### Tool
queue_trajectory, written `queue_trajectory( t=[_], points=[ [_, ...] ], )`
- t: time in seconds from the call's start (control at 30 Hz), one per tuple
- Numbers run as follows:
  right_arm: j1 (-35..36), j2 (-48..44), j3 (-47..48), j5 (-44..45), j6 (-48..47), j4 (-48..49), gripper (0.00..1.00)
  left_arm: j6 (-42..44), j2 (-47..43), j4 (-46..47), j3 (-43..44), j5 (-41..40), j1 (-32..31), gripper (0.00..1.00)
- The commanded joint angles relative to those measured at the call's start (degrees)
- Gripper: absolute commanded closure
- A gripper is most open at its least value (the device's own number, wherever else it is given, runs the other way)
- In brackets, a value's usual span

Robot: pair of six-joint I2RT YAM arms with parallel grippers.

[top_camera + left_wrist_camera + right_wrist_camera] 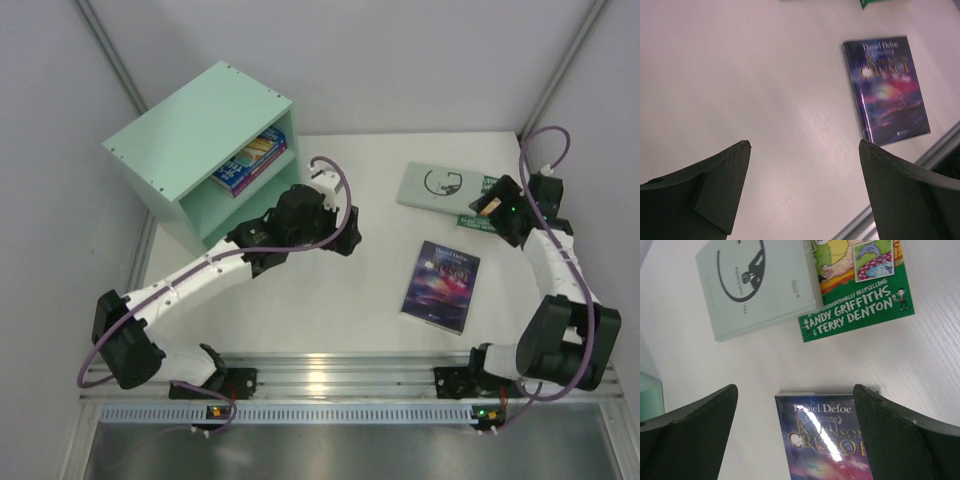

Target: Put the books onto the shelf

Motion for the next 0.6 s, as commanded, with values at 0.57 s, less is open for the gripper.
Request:
queue_trajectory(
  t=[0.57],
  points=[
    [10.9,17.1,-7.8,3.2,36.2,42.5,0.07,-11.1,-9.5,1.4,-11.7,4.3,0.5,0.07]
  ],
)
